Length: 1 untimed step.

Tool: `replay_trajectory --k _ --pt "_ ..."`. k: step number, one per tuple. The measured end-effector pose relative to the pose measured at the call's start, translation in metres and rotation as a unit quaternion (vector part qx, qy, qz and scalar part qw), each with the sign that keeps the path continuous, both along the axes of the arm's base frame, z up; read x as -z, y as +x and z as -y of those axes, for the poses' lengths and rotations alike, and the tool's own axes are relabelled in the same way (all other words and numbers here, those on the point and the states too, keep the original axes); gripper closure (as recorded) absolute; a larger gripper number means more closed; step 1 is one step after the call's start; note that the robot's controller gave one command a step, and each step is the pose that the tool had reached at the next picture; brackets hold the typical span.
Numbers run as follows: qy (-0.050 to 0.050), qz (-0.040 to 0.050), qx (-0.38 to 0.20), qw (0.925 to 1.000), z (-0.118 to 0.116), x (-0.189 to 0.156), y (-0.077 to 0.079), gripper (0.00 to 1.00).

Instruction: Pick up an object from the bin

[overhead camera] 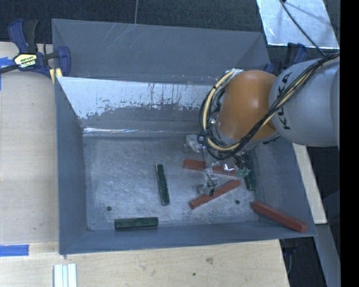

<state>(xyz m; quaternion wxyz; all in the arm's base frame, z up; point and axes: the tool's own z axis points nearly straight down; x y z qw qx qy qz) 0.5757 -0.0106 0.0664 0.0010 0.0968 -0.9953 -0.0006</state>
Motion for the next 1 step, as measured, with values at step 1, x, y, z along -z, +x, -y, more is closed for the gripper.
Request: replay_trajectory --k 1 --pt "0.000 0.0038 0.001 1.0000 0.0009 -0.0049 0.0020 1.00"
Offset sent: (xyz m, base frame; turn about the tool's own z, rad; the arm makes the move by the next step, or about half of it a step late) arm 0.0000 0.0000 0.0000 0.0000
